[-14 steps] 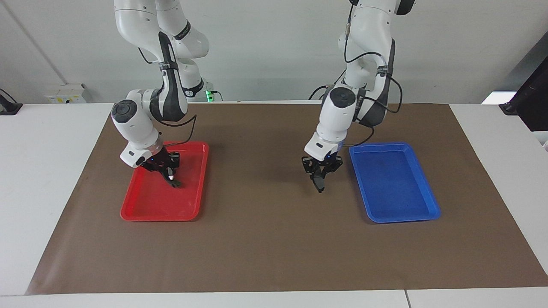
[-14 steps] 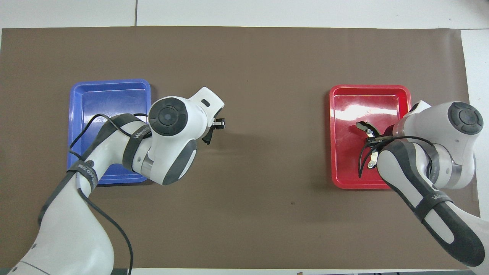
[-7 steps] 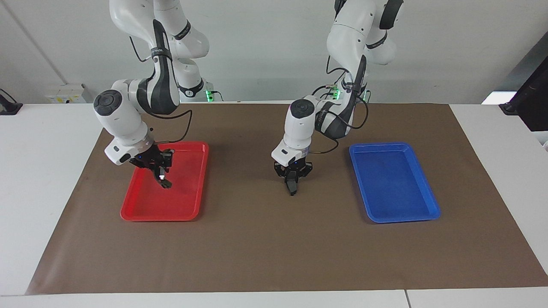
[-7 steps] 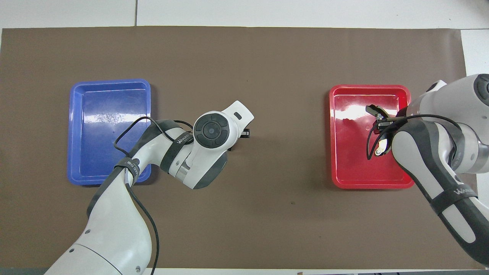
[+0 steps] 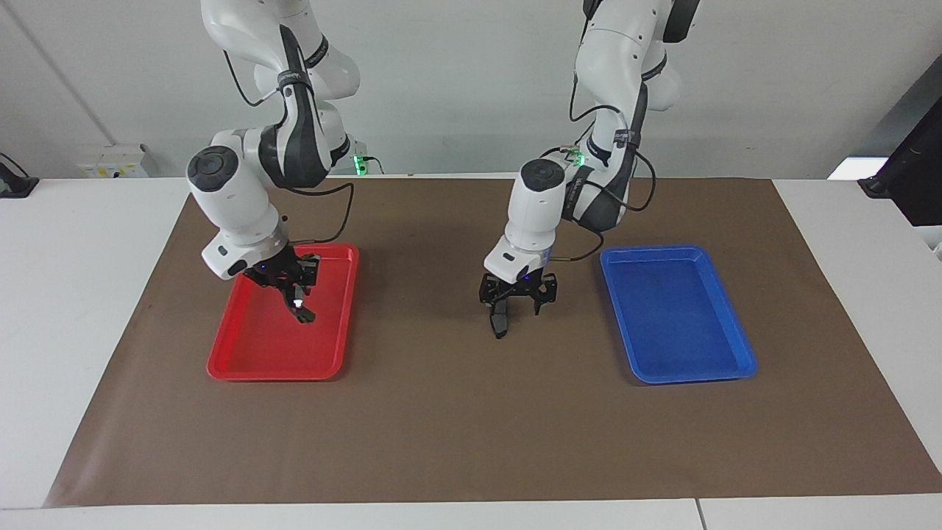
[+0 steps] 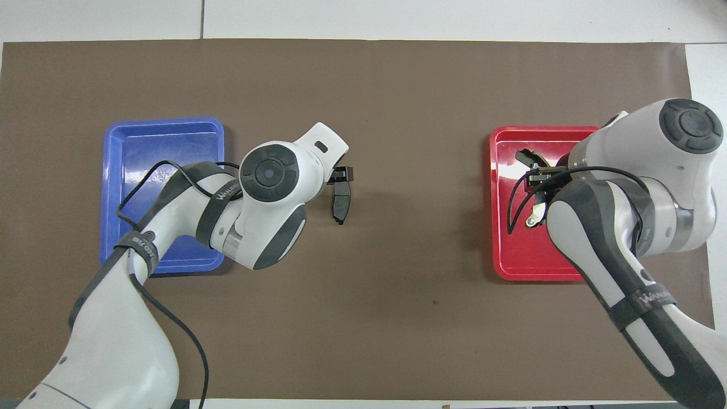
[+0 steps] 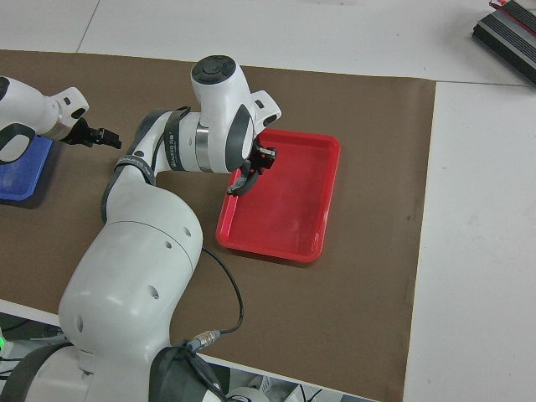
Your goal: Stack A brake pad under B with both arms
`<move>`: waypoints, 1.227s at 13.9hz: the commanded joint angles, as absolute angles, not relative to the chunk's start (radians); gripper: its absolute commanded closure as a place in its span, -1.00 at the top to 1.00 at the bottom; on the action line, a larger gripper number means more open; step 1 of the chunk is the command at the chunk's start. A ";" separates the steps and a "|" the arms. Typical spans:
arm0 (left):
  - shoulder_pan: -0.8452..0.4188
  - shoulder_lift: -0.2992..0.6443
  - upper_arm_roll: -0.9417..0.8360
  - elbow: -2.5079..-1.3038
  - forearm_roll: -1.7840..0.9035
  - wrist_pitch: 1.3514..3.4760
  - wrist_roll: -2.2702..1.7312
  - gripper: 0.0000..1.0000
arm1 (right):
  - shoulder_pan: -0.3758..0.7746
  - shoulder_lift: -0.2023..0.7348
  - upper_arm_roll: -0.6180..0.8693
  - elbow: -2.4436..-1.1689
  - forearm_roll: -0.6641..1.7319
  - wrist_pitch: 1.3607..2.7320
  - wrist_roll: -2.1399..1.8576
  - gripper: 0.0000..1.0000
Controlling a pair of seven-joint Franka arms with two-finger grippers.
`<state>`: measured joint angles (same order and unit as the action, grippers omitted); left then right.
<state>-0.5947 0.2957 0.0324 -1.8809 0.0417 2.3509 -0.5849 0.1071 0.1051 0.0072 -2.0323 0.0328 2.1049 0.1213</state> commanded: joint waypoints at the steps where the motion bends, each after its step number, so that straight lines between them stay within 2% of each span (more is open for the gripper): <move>1: -0.494 0.172 0.031 -1.922 0.058 2.206 -0.484 1.00 | 0.170 0.133 0.011 -1.978 0.017 2.088 0.216 -1.00; 5: -0.327 0.065 0.038 -1.910 0.058 2.054 -0.410 1.00 | 0.270 0.189 0.011 -1.893 0.018 2.068 0.304 -1.00; 8: -0.207 0.014 0.041 -1.838 0.057 1.932 -0.258 1.00 | 0.371 0.314 0.011 -1.737 0.015 2.017 0.414 -1.00; 13: -0.042 0.026 0.043 -1.602 -0.008 1.648 0.015 1.00 | 0.492 0.481 0.011 -1.550 0.014 2.019 0.596 -1.00; 17: -0.020 0.058 0.043 -1.499 -0.005 1.527 0.051 1.00 | 0.547 0.537 0.011 -1.523 0.014 2.101 0.698 -1.00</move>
<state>-0.0263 0.0092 0.0519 -1.5723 0.0057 1.5953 0.0317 0.5349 0.5083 0.0112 -1.5653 0.0275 2.0754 0.6469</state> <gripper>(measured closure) 0.000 0.568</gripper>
